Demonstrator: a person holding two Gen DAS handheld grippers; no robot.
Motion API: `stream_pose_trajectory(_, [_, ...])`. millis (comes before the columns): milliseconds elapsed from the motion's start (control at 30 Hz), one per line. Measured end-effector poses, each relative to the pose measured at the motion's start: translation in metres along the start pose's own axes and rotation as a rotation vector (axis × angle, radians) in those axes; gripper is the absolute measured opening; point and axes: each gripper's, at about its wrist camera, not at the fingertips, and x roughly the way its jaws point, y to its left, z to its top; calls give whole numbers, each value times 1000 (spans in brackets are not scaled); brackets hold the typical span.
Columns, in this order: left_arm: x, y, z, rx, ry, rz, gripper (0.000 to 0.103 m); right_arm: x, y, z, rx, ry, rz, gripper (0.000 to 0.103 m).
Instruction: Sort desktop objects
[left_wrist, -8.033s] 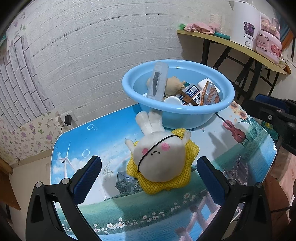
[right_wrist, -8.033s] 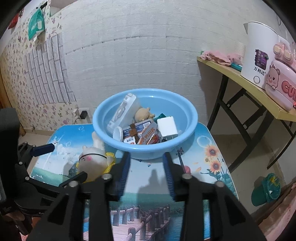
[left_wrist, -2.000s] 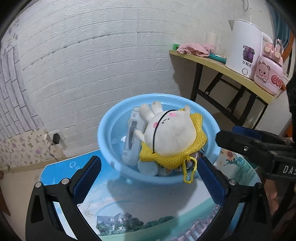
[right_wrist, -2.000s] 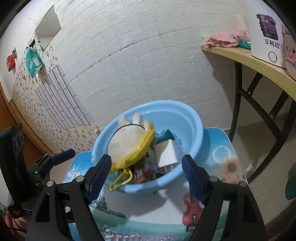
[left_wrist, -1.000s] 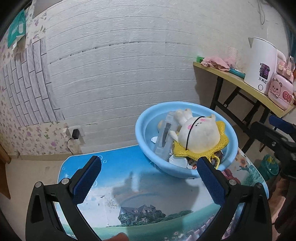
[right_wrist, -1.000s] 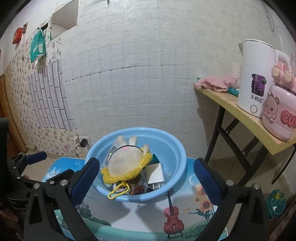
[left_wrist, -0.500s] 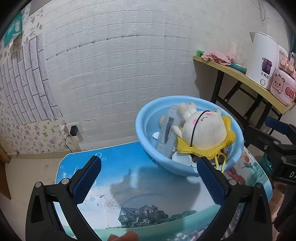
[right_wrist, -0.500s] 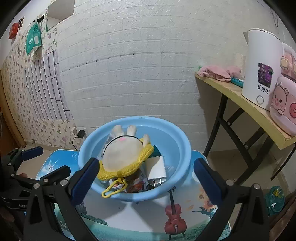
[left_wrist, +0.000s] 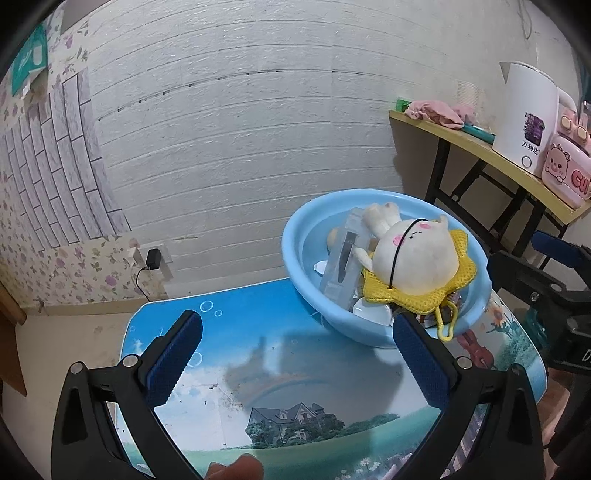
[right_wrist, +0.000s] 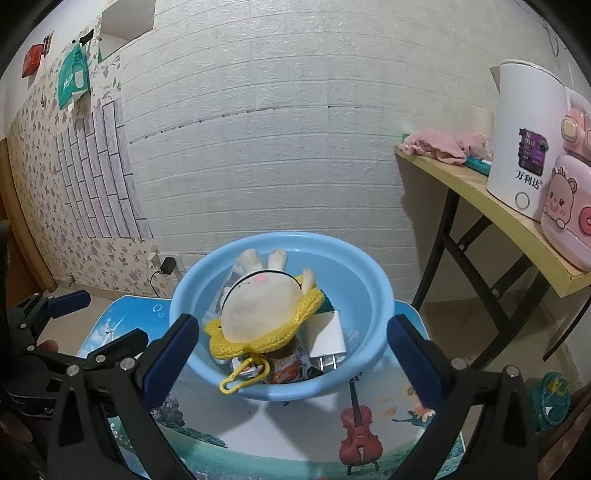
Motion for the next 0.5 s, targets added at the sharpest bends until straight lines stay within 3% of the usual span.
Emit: stream_pose_trajectory(500, [-3, -2, -4, 1, 18, 4, 103, -1, -2, -5, 12, 15, -1, 103])
